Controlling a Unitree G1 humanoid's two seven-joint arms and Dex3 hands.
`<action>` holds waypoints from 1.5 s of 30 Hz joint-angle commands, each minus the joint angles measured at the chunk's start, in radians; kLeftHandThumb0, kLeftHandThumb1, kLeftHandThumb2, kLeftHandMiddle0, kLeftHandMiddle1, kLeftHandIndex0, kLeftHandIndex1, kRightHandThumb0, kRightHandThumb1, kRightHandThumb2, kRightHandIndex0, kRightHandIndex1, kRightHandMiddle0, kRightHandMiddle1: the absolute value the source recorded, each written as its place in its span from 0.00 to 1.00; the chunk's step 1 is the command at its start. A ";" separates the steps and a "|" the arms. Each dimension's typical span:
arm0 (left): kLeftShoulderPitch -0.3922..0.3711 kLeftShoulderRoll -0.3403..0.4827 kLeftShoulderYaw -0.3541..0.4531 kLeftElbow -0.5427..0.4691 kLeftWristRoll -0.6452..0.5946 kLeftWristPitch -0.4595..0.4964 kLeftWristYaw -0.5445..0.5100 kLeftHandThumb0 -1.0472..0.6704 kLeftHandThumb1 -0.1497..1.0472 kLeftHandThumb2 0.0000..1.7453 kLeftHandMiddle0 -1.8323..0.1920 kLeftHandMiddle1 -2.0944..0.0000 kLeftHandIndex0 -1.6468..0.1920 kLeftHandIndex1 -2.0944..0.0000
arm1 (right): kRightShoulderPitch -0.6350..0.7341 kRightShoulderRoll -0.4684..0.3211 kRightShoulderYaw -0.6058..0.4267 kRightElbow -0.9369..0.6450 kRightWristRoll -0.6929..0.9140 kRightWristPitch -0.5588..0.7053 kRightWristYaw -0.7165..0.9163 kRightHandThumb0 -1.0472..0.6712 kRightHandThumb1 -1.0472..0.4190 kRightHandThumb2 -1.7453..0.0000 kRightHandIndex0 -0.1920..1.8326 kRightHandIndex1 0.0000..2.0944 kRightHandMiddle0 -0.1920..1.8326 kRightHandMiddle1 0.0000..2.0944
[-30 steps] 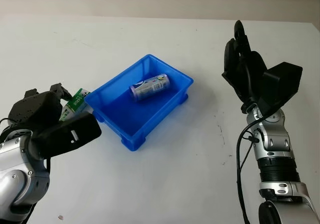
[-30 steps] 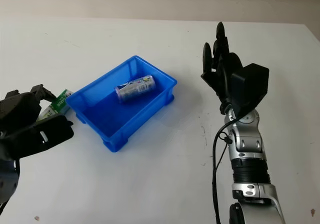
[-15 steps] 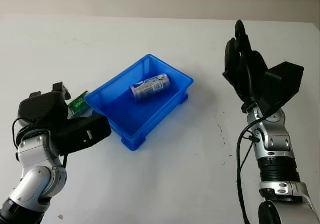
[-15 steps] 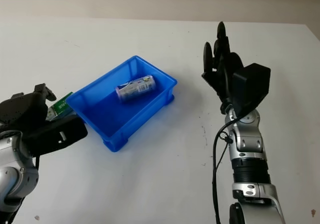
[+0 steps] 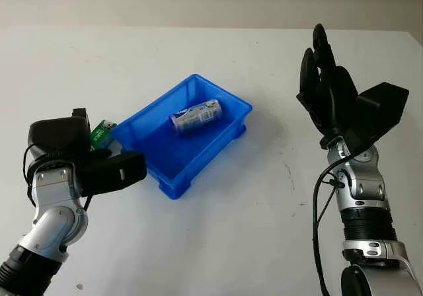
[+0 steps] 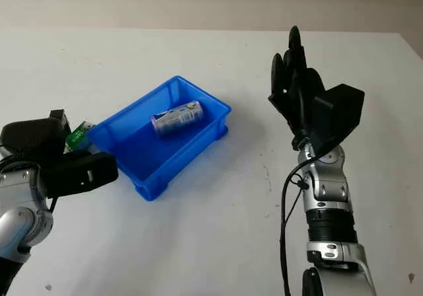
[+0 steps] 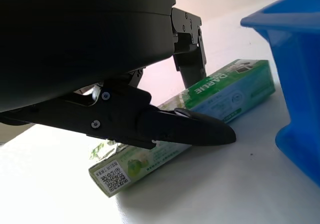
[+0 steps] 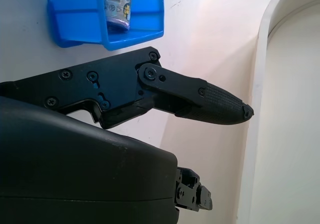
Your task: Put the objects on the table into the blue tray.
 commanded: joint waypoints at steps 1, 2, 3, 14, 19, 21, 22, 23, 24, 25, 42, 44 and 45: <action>0.025 0.017 0.010 0.032 -0.009 -0.015 -0.029 0.37 1.00 0.10 0.70 0.00 0.79 0.50 | -0.001 0.003 -0.008 -0.010 0.007 -0.016 0.001 0.20 0.00 0.60 0.00 0.00 0.00 0.00; 0.025 0.022 0.016 0.035 -0.019 -0.027 -0.033 0.37 1.00 0.10 0.70 0.00 0.79 0.51 | -0.001 0.003 -0.008 -0.011 0.008 -0.014 0.001 0.20 0.00 0.60 0.00 0.00 0.00 0.00; 0.028 0.027 0.027 0.034 -0.036 -0.045 -0.025 0.37 1.00 0.11 0.69 0.00 0.79 0.51 | 0.000 0.002 -0.007 -0.012 0.007 -0.014 0.002 0.20 0.00 0.60 0.00 0.00 0.00 0.00; 0.050 0.093 0.141 0.074 -0.171 -0.207 0.171 0.38 1.00 0.13 0.62 0.00 0.85 0.49 | 0.005 0.006 -0.002 -0.017 0.000 -0.018 -0.002 0.20 0.00 0.61 0.00 0.00 0.00 0.00; 0.011 0.081 0.178 0.089 -0.197 -0.178 0.197 0.35 1.00 0.16 0.63 0.00 0.90 0.45 | 0.006 0.008 0.000 -0.010 -0.003 -0.027 -0.001 0.20 0.00 0.61 0.00 0.00 0.00 0.00; 0.006 0.086 0.191 0.055 -0.196 -0.172 0.198 0.35 1.00 0.16 0.64 0.00 0.92 0.39 | 0.010 0.008 0.003 -0.014 -0.007 -0.028 -0.001 0.21 0.00 0.60 0.00 0.00 0.00 0.00; 0.008 0.088 0.200 0.031 -0.195 -0.173 0.206 0.34 1.00 0.17 0.64 0.00 0.94 0.37 | 0.011 0.008 0.003 -0.015 -0.008 -0.029 0.000 0.21 0.00 0.60 0.00 0.00 0.00 0.00; 0.013 0.086 0.216 0.008 -0.201 -0.178 0.225 0.34 1.00 0.17 0.65 0.00 0.95 0.28 | 0.011 0.008 0.004 -0.016 -0.010 -0.028 -0.001 0.21 0.00 0.60 0.00 0.00 0.00 0.00; 0.015 0.080 0.232 -0.017 -0.207 -0.177 0.239 0.35 1.00 0.16 0.65 0.00 0.93 0.23 | 0.011 0.007 0.004 -0.015 -0.011 -0.030 -0.001 0.21 0.00 0.60 0.00 0.00 0.00 0.00; 0.011 0.079 0.237 -0.035 -0.198 -0.165 0.238 0.34 1.00 0.17 0.63 0.00 0.90 0.12 | 0.010 0.007 0.004 -0.013 -0.012 -0.031 -0.001 0.21 0.00 0.61 0.00 0.00 0.00 0.00; -0.193 0.130 0.237 -0.199 -0.129 -0.256 0.162 0.31 1.00 0.17 0.58 0.05 0.73 0.14 | 0.009 0.003 0.018 0.002 -0.031 -0.039 0.016 0.23 0.00 0.58 0.00 0.00 0.00 0.00; -0.209 0.111 0.231 -0.264 -0.156 -0.283 0.129 0.30 1.00 0.17 0.54 0.07 0.68 0.17 | 0.008 0.002 0.018 0.004 -0.030 -0.038 0.020 0.22 0.00 0.58 0.00 0.00 0.00 0.00; -0.215 0.098 0.231 -0.291 -0.181 -0.301 0.122 0.30 1.00 0.16 0.53 0.07 0.67 0.18 | 0.007 0.002 0.018 0.005 -0.031 -0.038 0.019 0.22 0.00 0.58 0.00 0.00 0.00 0.00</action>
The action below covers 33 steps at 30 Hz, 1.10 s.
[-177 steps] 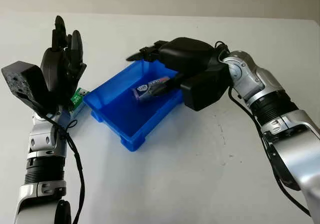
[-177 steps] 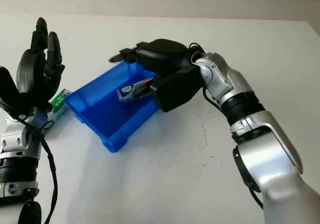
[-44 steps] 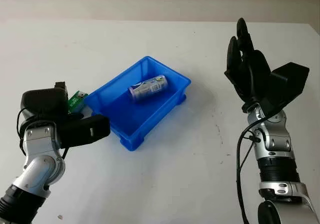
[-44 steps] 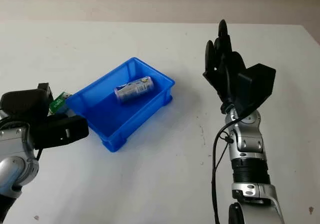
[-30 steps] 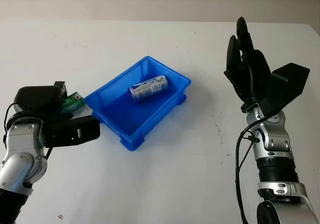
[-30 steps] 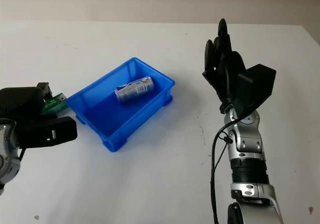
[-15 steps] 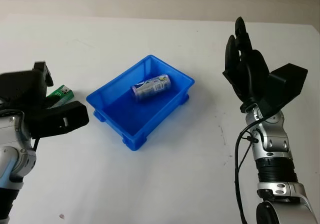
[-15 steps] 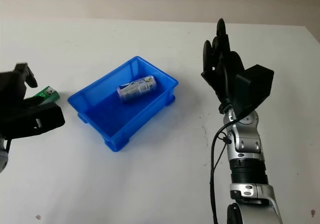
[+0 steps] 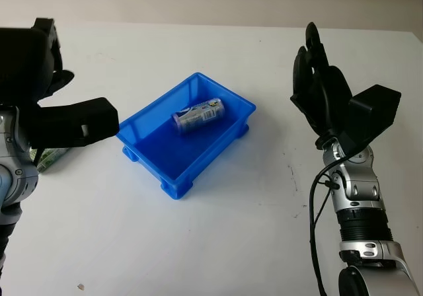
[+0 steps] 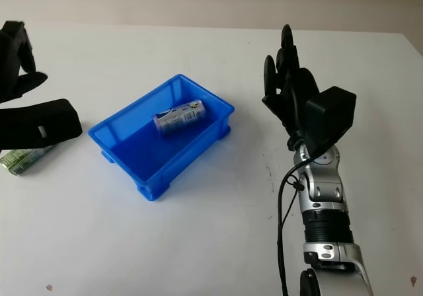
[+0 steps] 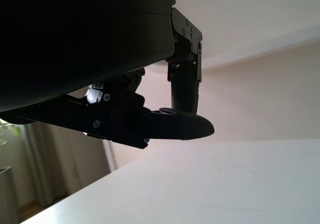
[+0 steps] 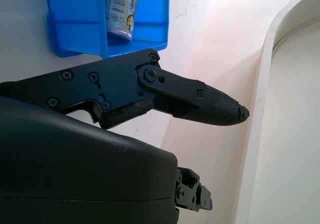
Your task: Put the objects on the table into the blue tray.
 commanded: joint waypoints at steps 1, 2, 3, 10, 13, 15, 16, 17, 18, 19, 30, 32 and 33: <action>-0.036 -0.030 -0.005 -0.079 -0.029 -0.024 -0.022 0.31 1.00 0.15 0.53 0.07 0.65 0.17 | 0.004 -0.004 -0.003 -0.001 0.000 -0.006 -0.001 0.22 0.00 0.59 0.00 0.00 0.00 0.00; -0.043 -0.041 -0.012 -0.101 -0.033 -0.036 -0.032 0.30 1.00 0.16 0.53 0.03 0.65 0.14 | 0.003 -0.004 -0.003 -0.002 -0.001 -0.005 -0.003 0.22 0.00 0.59 0.00 0.00 0.00 0.00; -0.052 -0.051 -0.022 -0.119 -0.024 -0.043 -0.048 0.30 1.00 0.16 0.53 0.02 0.65 0.11 | 0.002 -0.004 -0.002 -0.001 -0.002 -0.005 -0.004 0.22 0.00 0.59 0.00 0.00 0.00 0.00; -0.080 -0.093 -0.020 -0.130 0.001 -0.070 -0.096 0.33 1.00 0.15 0.52 0.00 0.67 0.08 | 0.003 -0.004 -0.005 0.006 0.001 -0.017 0.000 0.23 0.00 0.59 0.00 0.00 0.00 0.00; -0.065 -0.079 0.007 -0.098 -0.035 -0.096 -0.085 0.33 1.00 0.14 0.52 0.01 0.65 0.11 | 0.005 -0.006 -0.003 0.003 -0.001 -0.012 0.001 0.23 0.00 0.59 0.00 0.00 0.00 0.00; -0.049 -0.075 0.021 -0.078 -0.040 -0.091 -0.094 0.32 1.00 0.14 0.55 0.05 0.67 0.13 | 0.005 -0.006 -0.001 0.003 -0.005 -0.008 -0.002 0.22 0.00 0.59 0.00 0.00 0.00 0.00; -0.040 -0.073 0.026 -0.066 -0.032 -0.086 -0.094 0.31 1.00 0.14 0.56 0.07 0.68 0.15 | 0.004 -0.004 -0.002 0.005 -0.002 -0.009 -0.002 0.22 0.00 0.59 0.00 0.00 0.00 0.00; -0.031 -0.073 0.030 -0.058 -0.019 -0.077 -0.094 0.30 1.00 0.13 0.58 0.06 0.69 0.19 | 0.003 -0.003 -0.003 0.008 0.000 -0.011 -0.001 0.22 0.00 0.60 0.00 0.00 0.00 0.00; -0.024 -0.076 0.032 -0.052 -0.003 -0.058 -0.109 0.28 1.00 0.12 0.60 0.06 0.70 0.29 | 0.001 0.000 -0.005 0.011 0.002 -0.013 -0.002 0.23 0.00 0.60 0.00 0.00 0.00 0.00; -0.019 -0.080 0.032 -0.048 0.014 -0.034 -0.128 0.24 1.00 0.12 0.62 0.11 0.72 0.47 | 0.000 0.002 -0.006 0.012 0.004 -0.013 -0.004 0.23 0.00 0.60 0.00 0.00 0.00 0.00; 0.016 -0.124 0.054 -0.018 0.150 0.165 -0.297 0.05 1.00 0.13 1.00 0.98 0.99 1.00 | -0.009 0.001 -0.002 0.030 0.004 -0.028 0.002 0.23 0.00 0.59 0.00 0.00 0.00 0.00; 0.030 -0.141 0.061 -0.005 0.154 0.198 -0.311 0.01 1.00 0.14 0.99 0.98 0.99 0.99 | -0.008 0.002 -0.001 0.027 0.006 -0.018 0.002 0.23 0.00 0.59 0.00 0.00 0.00 0.00; 0.034 -0.147 0.058 -0.002 0.159 0.211 -0.322 0.01 1.00 0.14 0.99 0.98 0.99 0.99 | -0.007 0.003 -0.001 0.025 0.007 -0.015 0.002 0.23 0.00 0.59 0.00 0.00 0.00 0.00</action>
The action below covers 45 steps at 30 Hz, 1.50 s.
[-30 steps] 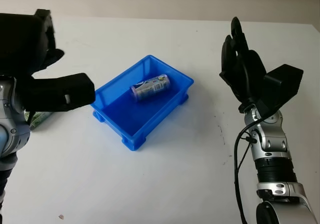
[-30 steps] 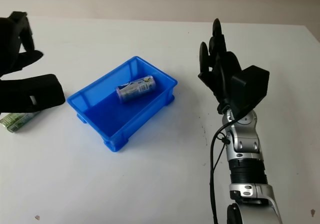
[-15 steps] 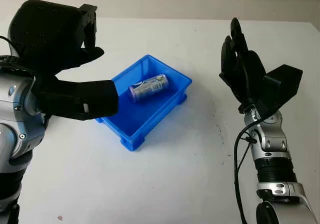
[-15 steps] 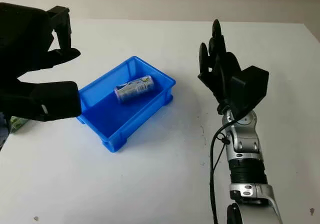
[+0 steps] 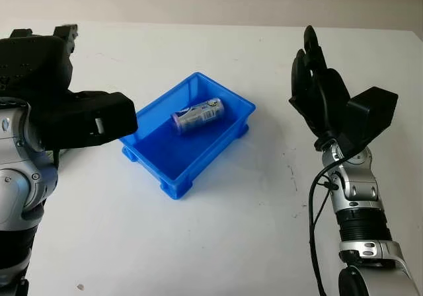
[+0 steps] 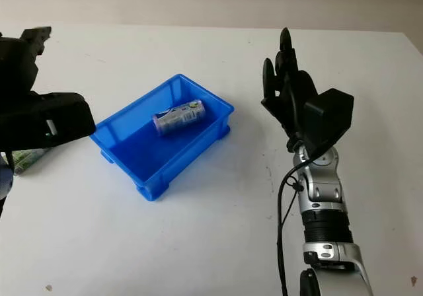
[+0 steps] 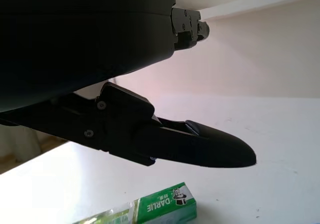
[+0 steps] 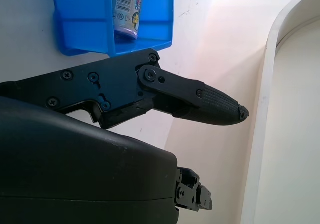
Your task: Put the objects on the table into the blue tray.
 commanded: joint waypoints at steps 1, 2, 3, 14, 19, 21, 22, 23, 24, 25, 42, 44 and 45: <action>0.022 -0.017 0.007 0.001 0.009 0.024 -0.019 0.02 1.00 0.14 0.99 0.98 0.99 0.99 | -0.007 0.002 -0.002 -0.001 0.007 0.001 0.002 0.22 0.00 0.60 0.00 0.00 0.00 0.00; 0.034 -0.023 0.007 0.004 0.004 0.027 -0.010 0.02 1.00 0.14 0.99 0.98 0.99 0.99 | -0.007 0.002 -0.003 0.000 0.008 -0.002 0.003 0.22 0.00 0.60 0.00 0.00 0.00 0.00; 0.046 -0.033 0.008 0.008 0.001 0.033 0.002 0.03 1.00 0.13 0.98 0.97 0.99 0.99 | -0.006 0.002 -0.003 0.001 0.008 -0.004 0.004 0.22 0.00 0.60 0.00 0.00 0.00 0.00; 0.127 -0.070 -0.009 0.071 -0.007 0.064 0.042 0.05 1.00 0.06 1.00 0.98 0.99 0.99 | -0.004 -0.003 -0.006 -0.006 0.014 0.006 0.007 0.22 0.00 0.60 0.00 0.00 0.00 0.00; 0.163 -0.080 -0.005 0.091 -0.059 0.048 0.069 0.05 1.00 0.07 0.98 0.98 0.98 0.99 | -0.006 -0.005 -0.006 0.002 0.013 -0.003 0.009 0.22 0.00 0.60 0.00 0.00 0.00 0.00; 0.168 -0.085 -0.015 0.112 -0.065 0.053 0.081 0.04 1.00 0.07 0.99 0.98 1.00 0.99 | -0.006 -0.004 -0.006 0.000 0.014 -0.002 0.009 0.23 0.00 0.60 0.00 0.00 0.00 0.00; 0.168 -0.090 -0.021 0.127 -0.069 0.057 0.092 0.04 1.00 0.06 0.99 0.98 1.00 1.00 | -0.007 -0.004 -0.007 0.001 0.016 -0.003 0.010 0.23 0.00 0.60 0.00 0.00 0.00 0.00; 0.169 -0.095 -0.026 0.144 -0.073 0.062 0.107 0.05 1.00 0.06 0.98 0.97 1.00 1.00 | -0.008 -0.005 -0.008 0.003 0.017 -0.004 0.012 0.23 0.00 0.60 0.00 0.00 0.00 0.00; 0.168 -0.101 -0.031 0.163 -0.077 0.066 0.124 0.06 0.99 0.05 0.97 0.97 1.00 1.00 | -0.008 -0.006 -0.008 0.004 0.017 -0.005 0.013 0.23 0.00 0.60 0.00 0.00 0.00 0.00; 0.166 -0.108 -0.039 0.192 -0.077 0.074 0.145 0.07 0.99 0.05 0.97 0.97 1.00 1.00 | -0.008 -0.006 -0.009 0.004 0.019 -0.004 0.014 0.22 0.00 0.60 0.00 0.00 0.00 0.00; 0.087 -0.112 -0.157 0.449 -0.150 0.105 0.291 0.12 0.92 0.03 0.82 0.03 0.97 0.43 | -0.008 -0.014 -0.019 0.011 0.024 -0.009 0.034 0.23 0.00 0.60 0.00 0.00 0.00 0.00; 0.082 -0.120 -0.166 0.475 -0.165 0.108 0.322 0.17 0.89 0.03 0.82 0.01 0.95 0.47 | -0.010 -0.012 -0.021 0.011 0.027 -0.007 0.035 0.23 0.00 0.60 0.00 0.00 0.00 0.00; 0.081 -0.124 -0.170 0.491 -0.174 0.105 0.344 0.20 0.89 0.03 0.82 0.00 0.93 0.54 | -0.012 -0.012 -0.022 0.013 0.030 -0.004 0.039 0.22 0.00 0.60 0.00 0.00 0.00 0.00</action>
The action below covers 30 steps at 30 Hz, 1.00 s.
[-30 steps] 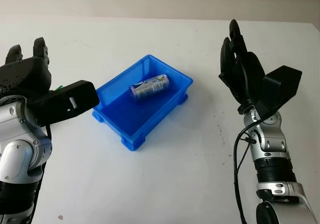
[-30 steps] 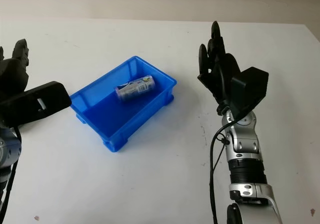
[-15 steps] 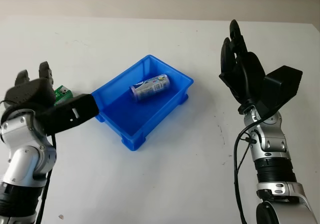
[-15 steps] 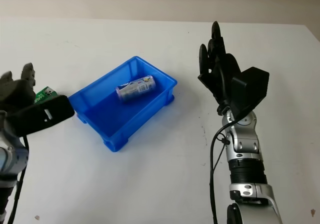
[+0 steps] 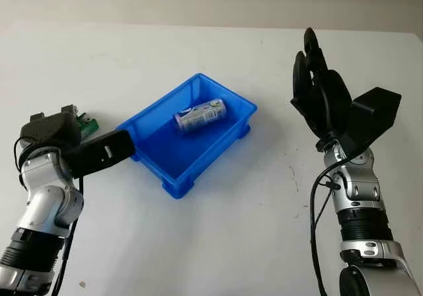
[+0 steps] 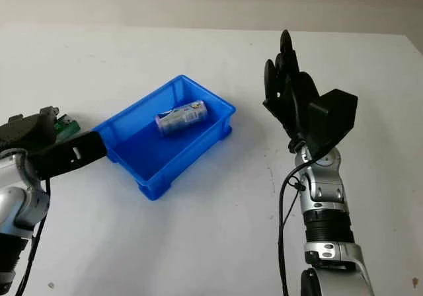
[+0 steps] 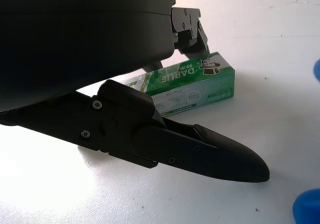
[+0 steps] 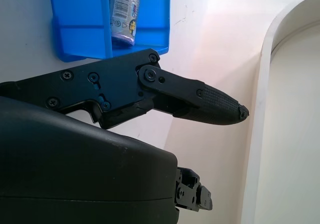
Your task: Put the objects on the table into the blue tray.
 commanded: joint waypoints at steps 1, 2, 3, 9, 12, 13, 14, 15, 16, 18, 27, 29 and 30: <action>0.018 -0.025 -0.024 0.055 -0.025 -0.001 0.028 0.23 0.88 0.03 0.81 0.00 0.90 0.59 | -0.011 -0.008 -0.006 -0.002 0.009 -0.004 0.005 0.22 0.00 0.60 0.00 0.00 0.00 0.00; 0.017 -0.025 -0.027 0.068 -0.036 -0.006 0.043 0.25 0.88 0.03 0.81 0.00 0.89 0.61 | -0.010 -0.007 -0.007 -0.003 0.011 -0.003 0.006 0.23 0.00 0.60 0.00 0.00 0.00 0.00; 0.016 -0.023 -0.031 0.076 -0.045 -0.008 0.054 0.27 0.88 0.03 0.82 0.00 0.88 0.62 | -0.010 -0.006 -0.008 -0.004 0.013 -0.003 0.005 0.23 0.00 0.60 0.00 0.00 0.00 0.00; 0.004 -0.003 -0.072 0.144 -0.077 -0.039 0.090 0.30 0.93 0.04 0.76 0.00 0.88 0.63 | -0.012 -0.007 -0.009 0.004 0.009 -0.012 0.003 0.22 0.00 0.60 0.00 0.00 0.00 0.00; -0.002 -0.002 -0.086 0.160 -0.089 -0.037 0.101 0.30 0.98 0.05 0.70 0.00 0.89 0.64 | -0.014 -0.009 -0.010 0.006 0.009 -0.014 0.003 0.22 0.00 0.60 0.00 0.00 0.00 0.00; -0.004 -0.003 -0.089 0.163 -0.092 -0.032 0.106 0.30 0.99 0.06 0.69 0.00 0.89 0.63 | -0.015 -0.008 -0.012 0.005 0.011 -0.012 0.002 0.22 0.00 0.61 0.00 0.00 0.00 0.00; -0.005 -0.004 -0.092 0.164 -0.094 -0.027 0.113 0.31 0.99 0.08 0.69 0.00 0.89 0.56 | -0.015 -0.008 -0.013 0.003 0.012 -0.011 0.001 0.22 0.00 0.61 0.00 0.00 0.00 0.00; -0.003 -0.008 -0.089 0.159 -0.099 -0.023 0.127 0.32 1.00 0.12 0.68 0.00 0.91 0.50 | -0.015 -0.008 -0.013 0.000 0.013 -0.009 0.001 0.22 0.00 0.61 0.00 0.00 0.00 0.00; -0.001 -0.009 -0.087 0.155 -0.104 -0.021 0.135 0.33 1.00 0.15 0.68 0.00 0.92 0.46 | -0.015 -0.008 -0.014 -0.001 0.014 -0.008 0.001 0.22 0.00 0.61 0.00 0.00 0.00 0.00; 0.004 -0.008 -0.084 0.140 -0.117 -0.023 0.147 0.35 1.00 0.19 0.66 0.00 0.95 0.25 | -0.017 -0.008 -0.014 -0.001 0.014 -0.007 0.000 0.22 0.00 0.61 0.00 0.00 0.00 0.00; 0.080 0.032 -0.013 -0.033 -0.216 -0.165 0.293 0.43 1.00 0.25 0.45 0.00 0.76 0.00 | -0.020 -0.008 -0.010 -0.003 0.009 -0.010 -0.004 0.22 0.00 0.60 0.00 0.00 0.00 0.00; 0.087 0.050 0.002 -0.098 -0.216 -0.176 0.285 0.42 1.00 0.27 0.42 0.00 0.76 0.00 | -0.025 -0.008 -0.010 0.001 0.012 -0.010 -0.001 0.22 0.00 0.60 0.00 0.00 0.00 0.00; 0.086 0.057 0.003 -0.116 -0.210 -0.171 0.271 0.41 1.00 0.28 0.42 0.00 0.81 0.00 | -0.027 -0.007 -0.011 0.002 0.014 -0.010 0.001 0.22 0.00 0.60 0.00 0.00 0.00 0.00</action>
